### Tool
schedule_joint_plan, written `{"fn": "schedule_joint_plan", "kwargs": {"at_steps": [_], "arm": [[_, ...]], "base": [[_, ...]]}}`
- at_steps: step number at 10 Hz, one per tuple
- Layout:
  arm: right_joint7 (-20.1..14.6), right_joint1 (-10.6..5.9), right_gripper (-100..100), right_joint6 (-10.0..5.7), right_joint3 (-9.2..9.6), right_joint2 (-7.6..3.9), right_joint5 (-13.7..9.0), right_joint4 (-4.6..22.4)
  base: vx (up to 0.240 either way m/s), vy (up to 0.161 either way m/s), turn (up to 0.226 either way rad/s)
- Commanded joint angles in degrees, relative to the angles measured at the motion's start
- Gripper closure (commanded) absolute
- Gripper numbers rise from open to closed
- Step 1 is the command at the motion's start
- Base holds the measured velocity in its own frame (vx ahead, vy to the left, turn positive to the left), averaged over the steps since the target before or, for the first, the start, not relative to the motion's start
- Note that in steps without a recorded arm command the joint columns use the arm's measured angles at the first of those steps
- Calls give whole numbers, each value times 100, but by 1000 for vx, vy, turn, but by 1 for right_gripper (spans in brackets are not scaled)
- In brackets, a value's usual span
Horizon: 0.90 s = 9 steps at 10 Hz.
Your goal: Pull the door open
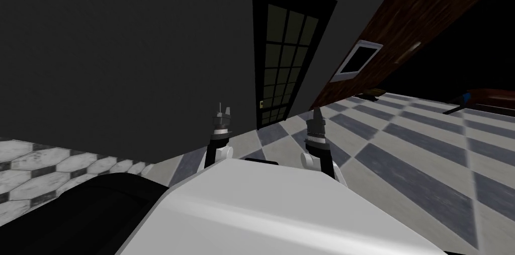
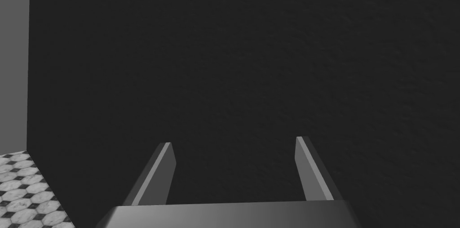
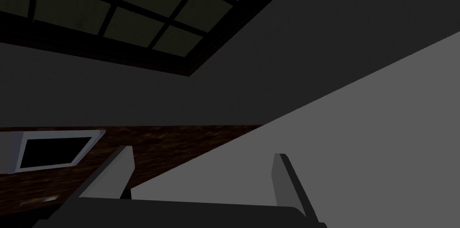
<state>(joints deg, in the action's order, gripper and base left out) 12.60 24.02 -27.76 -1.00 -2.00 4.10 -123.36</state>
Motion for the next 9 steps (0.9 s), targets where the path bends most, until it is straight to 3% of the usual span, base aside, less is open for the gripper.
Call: {"fn": "schedule_joint_plan", "kwargs": {"at_steps": [1,9], "arm": [[262,-76,-100,-33,-16,-34,-49,225],[1459,-338,-100,-333,-87,-179,-307,1423]], "base": [[80,-9,138],[82,-9,158]]}}
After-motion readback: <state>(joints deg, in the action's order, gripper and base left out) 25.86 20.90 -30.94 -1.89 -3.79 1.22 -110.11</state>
